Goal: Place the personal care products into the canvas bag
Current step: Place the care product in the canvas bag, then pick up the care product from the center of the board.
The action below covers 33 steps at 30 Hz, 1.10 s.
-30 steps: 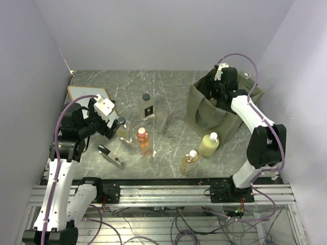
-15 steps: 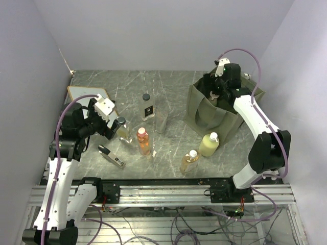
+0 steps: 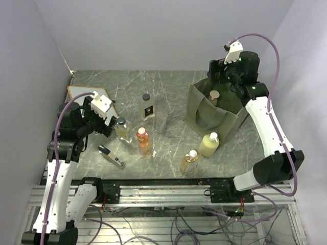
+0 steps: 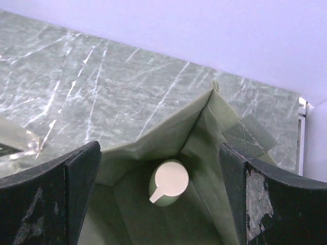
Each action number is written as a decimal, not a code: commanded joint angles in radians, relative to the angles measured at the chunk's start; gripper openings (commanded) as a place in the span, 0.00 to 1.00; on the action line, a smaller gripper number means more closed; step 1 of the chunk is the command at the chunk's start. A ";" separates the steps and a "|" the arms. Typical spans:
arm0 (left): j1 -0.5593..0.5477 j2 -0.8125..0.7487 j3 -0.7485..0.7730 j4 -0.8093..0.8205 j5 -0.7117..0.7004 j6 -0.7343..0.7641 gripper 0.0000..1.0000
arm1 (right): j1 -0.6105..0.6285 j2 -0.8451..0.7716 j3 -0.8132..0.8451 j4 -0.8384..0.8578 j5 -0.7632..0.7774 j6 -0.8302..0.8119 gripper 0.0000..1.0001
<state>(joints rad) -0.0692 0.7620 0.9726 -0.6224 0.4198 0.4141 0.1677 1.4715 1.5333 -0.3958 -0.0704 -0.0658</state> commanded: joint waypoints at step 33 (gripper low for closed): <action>-0.006 0.085 0.087 -0.025 -0.097 -0.013 0.99 | 0.369 -0.131 0.074 -0.254 -0.319 -0.384 0.97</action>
<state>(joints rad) -0.0692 0.8570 1.0637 -0.6830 0.3542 0.4145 0.4500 1.3449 1.6253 -0.6594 -0.4480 -0.3626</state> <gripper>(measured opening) 0.992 0.971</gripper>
